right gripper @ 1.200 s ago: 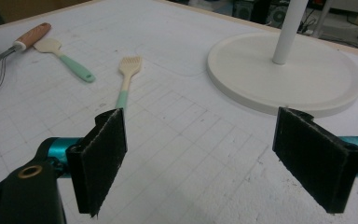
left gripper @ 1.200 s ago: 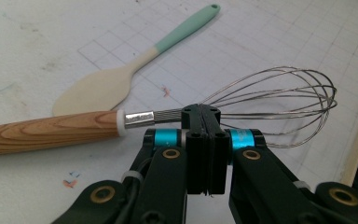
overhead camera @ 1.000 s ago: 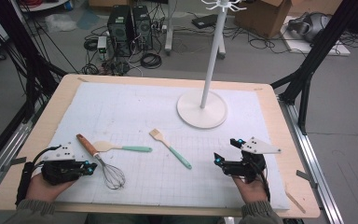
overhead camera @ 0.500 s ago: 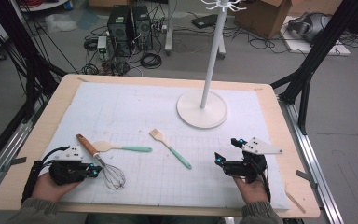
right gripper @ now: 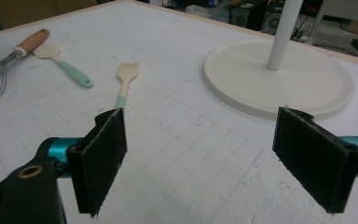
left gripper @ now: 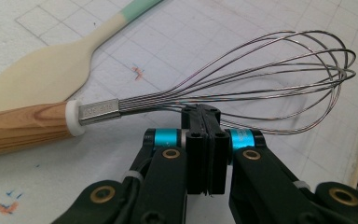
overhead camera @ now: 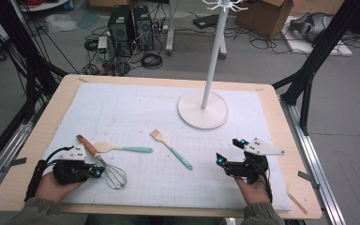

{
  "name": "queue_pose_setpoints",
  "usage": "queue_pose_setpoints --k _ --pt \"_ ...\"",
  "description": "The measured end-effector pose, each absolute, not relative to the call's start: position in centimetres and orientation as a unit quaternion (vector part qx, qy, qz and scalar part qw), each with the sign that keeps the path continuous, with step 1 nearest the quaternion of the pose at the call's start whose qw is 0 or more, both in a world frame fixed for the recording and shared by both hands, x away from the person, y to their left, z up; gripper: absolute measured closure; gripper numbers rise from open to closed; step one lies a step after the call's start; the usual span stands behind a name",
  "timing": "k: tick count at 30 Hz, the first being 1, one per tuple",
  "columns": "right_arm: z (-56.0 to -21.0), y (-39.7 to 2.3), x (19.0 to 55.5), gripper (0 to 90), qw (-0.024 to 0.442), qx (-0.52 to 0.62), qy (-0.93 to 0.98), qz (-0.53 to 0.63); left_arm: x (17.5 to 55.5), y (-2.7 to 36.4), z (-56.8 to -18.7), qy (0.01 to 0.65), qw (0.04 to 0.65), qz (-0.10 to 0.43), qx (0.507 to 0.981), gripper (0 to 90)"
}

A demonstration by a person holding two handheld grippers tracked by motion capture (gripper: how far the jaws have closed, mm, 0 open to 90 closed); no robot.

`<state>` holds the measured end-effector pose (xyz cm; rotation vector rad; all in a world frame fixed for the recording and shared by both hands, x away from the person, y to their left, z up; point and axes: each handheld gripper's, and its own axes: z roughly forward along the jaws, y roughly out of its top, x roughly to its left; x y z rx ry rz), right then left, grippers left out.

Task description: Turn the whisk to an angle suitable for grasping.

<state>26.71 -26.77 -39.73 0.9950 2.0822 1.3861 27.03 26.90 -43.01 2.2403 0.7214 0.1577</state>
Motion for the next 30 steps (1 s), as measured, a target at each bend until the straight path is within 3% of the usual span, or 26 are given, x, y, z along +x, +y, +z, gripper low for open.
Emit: queue_pose_setpoints --k 30 --pt "-39.72 -26.77 26.71 16.4 0.223 0.361 0.753 0.503 27.57 26.99 -43.19 0.297 0.377 0.065 0.875 88.3"
